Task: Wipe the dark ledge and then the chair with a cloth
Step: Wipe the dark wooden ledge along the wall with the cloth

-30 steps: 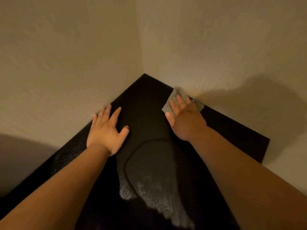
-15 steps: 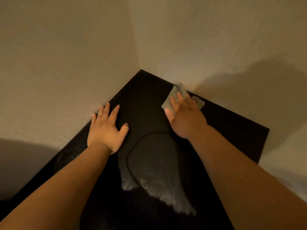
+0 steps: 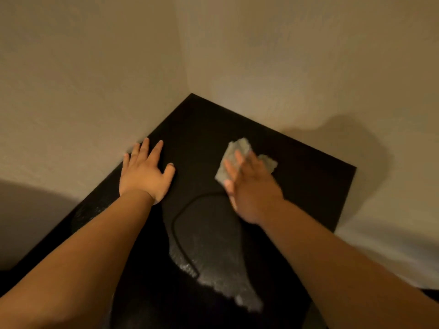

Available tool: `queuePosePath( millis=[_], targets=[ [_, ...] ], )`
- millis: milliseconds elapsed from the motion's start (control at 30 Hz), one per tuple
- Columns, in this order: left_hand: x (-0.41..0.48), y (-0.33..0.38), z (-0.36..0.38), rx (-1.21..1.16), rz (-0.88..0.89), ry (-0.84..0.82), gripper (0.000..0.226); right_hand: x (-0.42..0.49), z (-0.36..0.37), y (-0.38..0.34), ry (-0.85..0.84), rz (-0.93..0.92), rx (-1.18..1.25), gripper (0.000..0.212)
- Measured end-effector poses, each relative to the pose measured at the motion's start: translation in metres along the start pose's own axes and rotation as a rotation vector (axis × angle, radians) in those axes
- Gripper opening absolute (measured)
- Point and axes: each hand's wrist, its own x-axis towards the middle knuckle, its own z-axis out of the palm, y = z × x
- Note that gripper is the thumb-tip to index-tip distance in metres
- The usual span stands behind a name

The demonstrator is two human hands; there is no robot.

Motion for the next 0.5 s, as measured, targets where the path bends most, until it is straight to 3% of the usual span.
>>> queuePosePath(
  millis=[100,233,333,400,500],
  targets=[
    [-0.012,0.006,-0.005,0.023,-0.055,-0.034,0.071,-0.069,0.004,-0.034,0.030,-0.111,0.237,0.063],
    [-0.065,0.043,-0.003,-0.068,-0.051,-0.107,0.074,-0.073,0.001,-0.002,0.024,-0.219,0.156,0.062],
    [-0.124,0.078,0.008,-0.055,0.087,-0.118,0.079,-0.034,-0.005,0.051,-0.092,-0.040,-0.006,0.085],
    [-0.144,0.088,0.015,-0.047,0.071,-0.091,0.078,-0.022,-0.004,0.065,-0.144,0.050,0.020,0.097],
    [-0.143,0.087,0.018,-0.050,0.053,-0.062,0.078,-0.047,-0.003,0.034,-0.055,0.137,0.160,0.082]
  ],
)
